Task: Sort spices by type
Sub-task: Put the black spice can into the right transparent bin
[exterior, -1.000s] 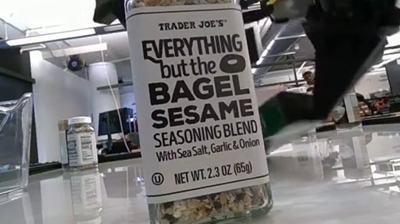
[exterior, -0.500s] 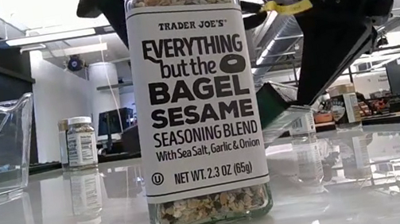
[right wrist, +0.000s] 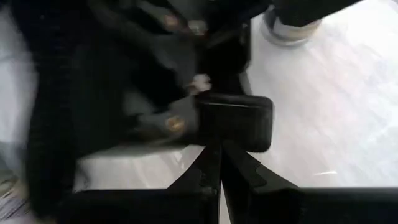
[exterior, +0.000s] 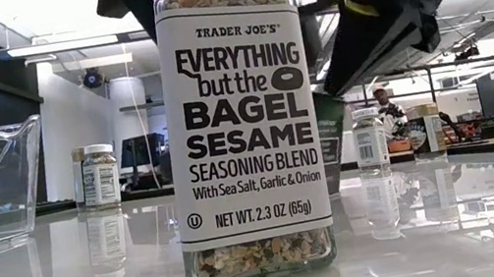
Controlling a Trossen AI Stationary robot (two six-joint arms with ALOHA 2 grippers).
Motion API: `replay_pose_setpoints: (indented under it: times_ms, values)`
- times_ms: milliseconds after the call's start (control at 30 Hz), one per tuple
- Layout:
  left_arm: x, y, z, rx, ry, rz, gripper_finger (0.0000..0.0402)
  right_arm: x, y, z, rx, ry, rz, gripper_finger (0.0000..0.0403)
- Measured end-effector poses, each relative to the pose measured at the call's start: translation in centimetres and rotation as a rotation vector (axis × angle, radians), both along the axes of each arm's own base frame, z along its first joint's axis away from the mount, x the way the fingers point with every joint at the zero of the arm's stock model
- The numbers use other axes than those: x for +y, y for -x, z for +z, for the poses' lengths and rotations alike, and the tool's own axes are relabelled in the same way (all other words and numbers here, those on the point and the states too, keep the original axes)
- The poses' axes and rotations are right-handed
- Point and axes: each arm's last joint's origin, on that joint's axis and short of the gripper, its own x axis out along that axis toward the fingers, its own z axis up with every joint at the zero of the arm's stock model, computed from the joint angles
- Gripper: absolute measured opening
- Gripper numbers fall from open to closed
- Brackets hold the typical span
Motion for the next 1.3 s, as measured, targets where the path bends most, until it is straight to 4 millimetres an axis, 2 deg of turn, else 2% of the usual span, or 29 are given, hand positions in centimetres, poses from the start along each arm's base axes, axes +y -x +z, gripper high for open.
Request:
replay_pose_setpoints:
  times_ms: [267, 433, 800, 900, 1033, 1100, 1200, 1300]
  values:
    - [-0.2, -0.1, 0.0, -0.019, 0.019, -0.003, 0.0000, 0.1, -0.2, 0.1, -0.019, 0.010, 0.030, 0.0000]
    - [0.1, 0.1, 0.3, -0.008, -0.051, 0.003, 0.0000, 0.0, -0.2, 0.3, -0.020, 0.038, 0.043, 0.0000]
    - [1.2, 1.8, 3.9, 0.001, -0.106, 0.104, 0.0000, -0.9, 1.6, 3.4, -0.023, 0.065, 0.068, 0.0000]
    - [2.1, 3.0, 5.8, -0.009, -0.096, 0.220, 0.0000, -1.5, 1.8, 4.7, -0.088, 0.001, -0.002, 0.0000]
    - [3.1, 5.1, 9.2, -0.062, 0.131, 0.449, 0.0000, -2.2, 0.9, 6.2, -0.241, -0.155, -0.114, 0.0002]
    - [2.8, 6.0, 11.3, -0.116, 0.261, 0.495, 0.0000, -2.3, 0.1, 6.8, -0.303, -0.193, -0.060, 0.0011]
    - [1.2, 7.8, 14.7, -0.207, 0.392, 0.450, 0.0000, -2.6, -1.0, 8.0, -0.372, -0.177, 0.091, 0.0039]
    - [-0.2, 10.3, 18.1, -0.293, 0.449, 0.382, 0.0000, -3.0, -1.5, 9.3, -0.301, -0.091, 0.226, 0.0082]
